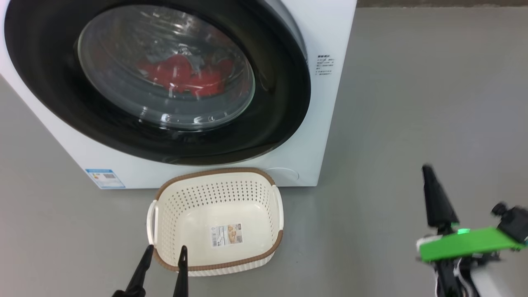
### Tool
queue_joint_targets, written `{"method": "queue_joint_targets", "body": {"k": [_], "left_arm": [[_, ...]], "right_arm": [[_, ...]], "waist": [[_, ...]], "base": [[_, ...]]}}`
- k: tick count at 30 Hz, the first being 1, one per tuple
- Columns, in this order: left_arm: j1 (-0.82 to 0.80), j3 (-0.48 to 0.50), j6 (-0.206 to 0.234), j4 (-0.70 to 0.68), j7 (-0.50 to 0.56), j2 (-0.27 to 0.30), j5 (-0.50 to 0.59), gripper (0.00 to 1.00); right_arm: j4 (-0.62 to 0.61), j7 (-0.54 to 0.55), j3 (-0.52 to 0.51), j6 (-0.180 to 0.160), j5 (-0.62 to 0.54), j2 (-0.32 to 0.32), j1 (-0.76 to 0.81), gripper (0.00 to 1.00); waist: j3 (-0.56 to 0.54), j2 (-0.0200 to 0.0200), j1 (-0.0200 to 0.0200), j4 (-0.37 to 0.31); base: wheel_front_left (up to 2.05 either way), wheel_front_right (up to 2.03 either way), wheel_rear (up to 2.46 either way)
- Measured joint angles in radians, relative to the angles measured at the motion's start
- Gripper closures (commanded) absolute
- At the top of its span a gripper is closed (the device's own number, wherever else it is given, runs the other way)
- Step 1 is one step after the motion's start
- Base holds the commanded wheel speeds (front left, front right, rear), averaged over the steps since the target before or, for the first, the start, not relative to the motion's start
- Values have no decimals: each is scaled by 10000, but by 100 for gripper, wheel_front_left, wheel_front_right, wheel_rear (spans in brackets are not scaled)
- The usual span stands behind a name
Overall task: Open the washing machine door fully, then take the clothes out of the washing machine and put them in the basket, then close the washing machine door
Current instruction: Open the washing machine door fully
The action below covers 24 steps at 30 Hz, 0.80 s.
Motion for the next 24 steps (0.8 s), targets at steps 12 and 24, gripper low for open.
{"method": "queue_joint_targets", "body": {"k": [12, 24], "left_arm": [[-617, -543, 247, -63, 0, 4, -142, 0], [-1607, -1271, 631, -144, 0, 0, -727, 0]], "right_arm": [[-861, 318, 148, 0, 6180, -884, -2741, 100], [73, 4335, -984, -10, 9056, -1484, -5046, 100]], "waist": [[755, 0, 0, 542], [1873, 0, 0, 1195]], "base": [[0, 0, 0], [0, 0, 0]]}}
